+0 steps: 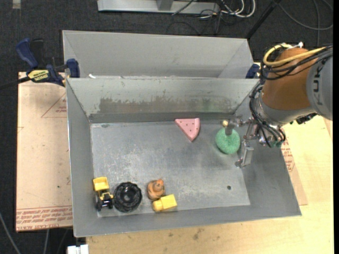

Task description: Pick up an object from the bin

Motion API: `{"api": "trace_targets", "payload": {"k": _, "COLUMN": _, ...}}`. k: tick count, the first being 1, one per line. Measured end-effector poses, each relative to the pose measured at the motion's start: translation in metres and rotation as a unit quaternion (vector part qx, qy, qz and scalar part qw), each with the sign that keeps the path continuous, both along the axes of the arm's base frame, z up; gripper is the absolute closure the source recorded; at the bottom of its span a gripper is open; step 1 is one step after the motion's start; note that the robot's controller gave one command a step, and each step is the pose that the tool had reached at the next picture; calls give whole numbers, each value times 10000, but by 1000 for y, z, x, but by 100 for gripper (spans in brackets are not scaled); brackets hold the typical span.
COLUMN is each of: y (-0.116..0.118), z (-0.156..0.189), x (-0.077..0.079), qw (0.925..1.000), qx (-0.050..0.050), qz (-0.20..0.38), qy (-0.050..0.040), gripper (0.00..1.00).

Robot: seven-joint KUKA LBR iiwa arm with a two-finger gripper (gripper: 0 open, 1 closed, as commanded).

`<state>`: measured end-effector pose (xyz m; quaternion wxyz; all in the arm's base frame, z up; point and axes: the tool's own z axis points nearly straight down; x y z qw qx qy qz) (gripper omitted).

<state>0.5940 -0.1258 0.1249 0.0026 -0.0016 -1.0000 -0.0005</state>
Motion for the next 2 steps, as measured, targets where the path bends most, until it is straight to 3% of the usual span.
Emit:
{"api": "trace_targets", "payload": {"k": 1, "y": 0, "z": 5, "x": 2, "qw": 10000, "qx": -6, "qz": 12, "qy": -35, "gripper": 0}}
{"api": "trace_targets", "payload": {"k": 2, "y": 12, "z": -16, "x": 32, "qw": 9996, "qx": -9, "qz": -276, "qy": -66, "gripper": 0}}
